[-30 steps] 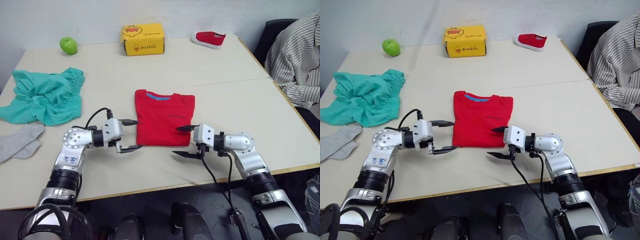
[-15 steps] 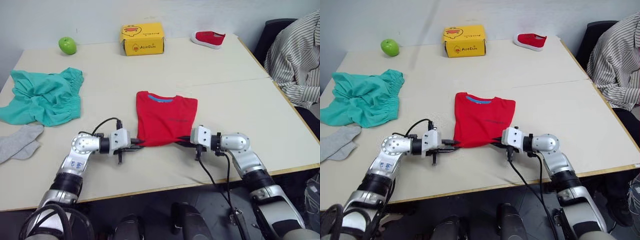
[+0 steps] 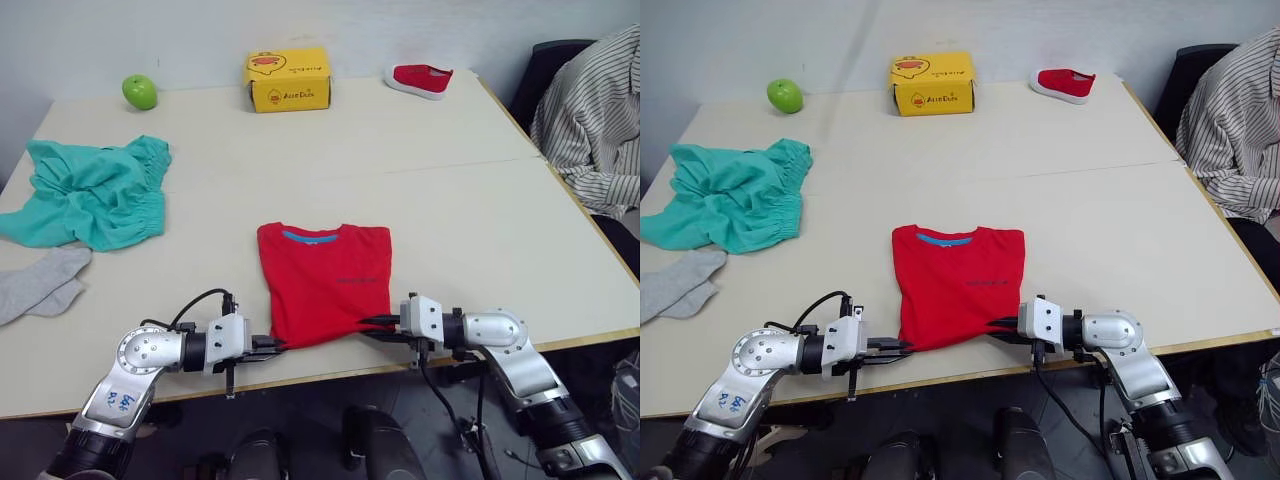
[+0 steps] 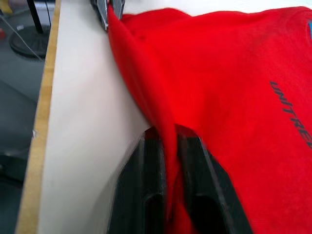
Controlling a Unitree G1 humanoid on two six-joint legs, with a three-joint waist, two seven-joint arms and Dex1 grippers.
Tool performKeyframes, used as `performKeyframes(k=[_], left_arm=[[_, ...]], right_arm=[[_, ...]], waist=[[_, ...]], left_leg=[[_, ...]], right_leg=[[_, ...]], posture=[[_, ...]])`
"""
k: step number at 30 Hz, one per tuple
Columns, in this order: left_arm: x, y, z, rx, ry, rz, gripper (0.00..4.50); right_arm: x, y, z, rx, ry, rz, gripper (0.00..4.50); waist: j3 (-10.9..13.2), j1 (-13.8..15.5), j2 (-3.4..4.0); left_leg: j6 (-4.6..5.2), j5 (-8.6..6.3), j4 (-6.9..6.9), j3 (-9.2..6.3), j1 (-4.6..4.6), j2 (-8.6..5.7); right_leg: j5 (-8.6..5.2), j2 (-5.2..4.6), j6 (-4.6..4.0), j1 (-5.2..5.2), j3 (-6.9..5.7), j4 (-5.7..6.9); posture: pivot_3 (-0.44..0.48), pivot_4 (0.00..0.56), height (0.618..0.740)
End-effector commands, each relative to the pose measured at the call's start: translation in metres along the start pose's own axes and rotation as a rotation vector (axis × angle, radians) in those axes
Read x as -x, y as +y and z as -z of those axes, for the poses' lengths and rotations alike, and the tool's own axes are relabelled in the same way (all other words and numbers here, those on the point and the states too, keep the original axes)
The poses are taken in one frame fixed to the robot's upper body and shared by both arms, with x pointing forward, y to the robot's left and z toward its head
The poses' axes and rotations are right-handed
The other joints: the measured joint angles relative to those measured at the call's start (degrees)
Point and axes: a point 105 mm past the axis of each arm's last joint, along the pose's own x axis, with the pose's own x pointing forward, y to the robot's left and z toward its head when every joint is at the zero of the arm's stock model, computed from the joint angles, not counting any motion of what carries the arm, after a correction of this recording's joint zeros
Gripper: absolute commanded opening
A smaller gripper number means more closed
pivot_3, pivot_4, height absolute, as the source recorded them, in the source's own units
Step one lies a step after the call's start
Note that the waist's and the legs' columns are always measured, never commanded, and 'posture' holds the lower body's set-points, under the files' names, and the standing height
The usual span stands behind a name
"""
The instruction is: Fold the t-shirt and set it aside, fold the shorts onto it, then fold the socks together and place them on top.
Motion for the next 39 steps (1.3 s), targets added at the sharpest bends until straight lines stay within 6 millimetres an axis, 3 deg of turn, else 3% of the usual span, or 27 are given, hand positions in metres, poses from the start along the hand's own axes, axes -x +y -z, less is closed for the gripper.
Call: performKeyframes(k=[1,4,8,9,11,13,16,18,19,22,27,32,35,39], left_arm=[[0.011,0.005,-0.01,-0.009,-0.034,-0.06,0.78],[0.026,0.004,-0.023,0.067,-0.115,-0.062,1.71],[0.048,0.008,-0.039,0.167,-0.194,-0.047,1.75],[0.051,0.009,-0.039,0.183,-0.186,-0.039,1.75],[0.057,0.014,-0.039,0.182,-0.159,-0.027,1.75],[0.059,0.02,-0.041,0.173,-0.16,-0.03,1.75],[0.046,0.034,-0.051,0.139,-0.192,-0.02,0.88],[0.036,0.036,-0.051,0.117,-0.188,0.007,0.2],[0.026,0.037,-0.053,0.096,-0.189,0.025,0.0],[-0.005,0.04,-0.056,0.045,-0.181,0.086,0.0],[-0.048,0.045,-0.057,-0.03,-0.175,0.137,0.0],[-0.075,0.047,-0.039,-0.058,-0.092,0.131,0.0],[-0.08,0.051,-0.026,-0.036,-0.034,0.069,0.0],[-0.073,0.048,-0.01,0.003,0.01,0.016,0.0]], right_arm=[[0.013,-0.005,-0.023,-0.002,-0.058,0.034,1.8],[0.023,-0.011,-0.041,-0.059,-0.098,0.089,2.82],[0.03,-0.016,-0.054,-0.083,-0.11,0.147,4.3],[0.031,-0.017,-0.055,-0.074,-0.112,0.158,4.47],[0.032,-0.02,-0.059,-0.061,-0.123,0.18,4.47],[0.031,-0.022,-0.061,-0.056,-0.128,0.189,4.47],[0.018,-0.024,-0.065,-0.064,-0.154,0.185,4.5],[0.011,-0.021,-0.067,-0.065,-0.163,0.155,4.5],[0.005,-0.02,-0.066,-0.061,-0.167,0.141,4.33],[-0.012,-0.023,-0.056,-0.051,-0.153,0.13,3.63],[-0.022,-0.03,-0.031,-0.014,-0.098,0.147,1.85],[-0.021,-0.037,-0.016,-0.015,-0.07,0.198,0.03],[-0.014,-0.049,-0.001,-0.043,-0.04,0.288,0.03],[0.008,-0.075,0.018,-0.081,0.003,0.481,0.03]], waist=[[0.0,0.3,0.0],[0.0,0.5,0.0],[0.0,0.8,-0.04],[0.0,0.8,-0.04],[0.0,0.6,0.11],[0.1,0.5,0.22],[0.2,0.6,0.36],[0.2,1.6,0.38],[0.2,2.2,0.38],[0.2,2.7,0.35],[0.2,2.4,0.33],[0.2,1.7,0.33],[0.2,1.5,0.33],[0.2,1.4,0.33]], left_leg=[[0.01,-0.01,0.0,0.0,0.0,0.0],[0.03,-0.03,0.0,0.01,-0.01,0.03],[0.04,-0.03,0.0,-0.04,0.0,0.04],[0.03,-0.04,0.0,-0.05,0.02,0.03],[0.06,-0.04,-0.02,-0.47,-0.13,-0.14],[0.18,0.06,-0.11,-1.67,-0.23,-0.17],[0.61,0.65,-0.39,-4.27,-0.58,-1.02],[0.53,0.74,-0.15,-4.08,-0.61,-1.04],[0.63,0.7,-0.15,-4.05,-0.58,-1.07],[0.7,0.66,-0.12,-3.92,-0.56,-1.08],[0.42,0.8,-0.12,-3.37,-0.54,-1.14],[0.32,0.74,-0.19,-2.97,-0.45,-0.95],[0.31,0.73,-0.18,-2.92,-0.36,-0.92],[0.33,0.72,-0.15,-2.92,-0.27,-0.84]], right_leg=[[0.0,0.0,0.0,0.0,-0.01,-0.01],[0.0,-0.02,0.0,0.0,0.0,-0.01],[-0.01,-0.04,-0.02,0.01,-0.02,-0.02],[-0.01,-0.04,-0.03,0.03,-0.03,-0.02],[-0.02,-0.26,-0.04,0.27,-0.15,-0.13],[-0.03,-0.85,-0.05,1.01,-1.15,-0.54],[-0.03,-1.85,0.06,2.47,-3.71,-1.0],[-0.03,-1.69,0.06,2.32,-3.45,-1.0],[-0.03,-1.69,0.07,2.32,-3.37,-0.99],[0.0,-1.65,0.12,2.33,-3.26,-1.02],[0.06,-1.29,0.22,2.08,-3.14,-0.95],[0.09,-1.04,0.26,1.94,-2.88,-0.95],[0.08,-1.04,0.25,1.93,-2.82,-1.03],[0.08,-1.1,0.25,1.96,-2.74,-0.98]], posture=[[0.0,0.15,0.74],[0.0,0.15,0.74],[0.0,0.15,0.74],[0.0,0.15,0.74],[0.0,0.15,0.74],[0.0,0.15,0.74],[0.0,0.15,0.74],[0.0,0.15,0.74],[0.0,0.15,0.74],[0.0,0.15,0.74],[0.0,0.15,0.74],[0.0,0.15,0.74],[0.0,0.15,0.74],[0.0,0.15,0.74]])
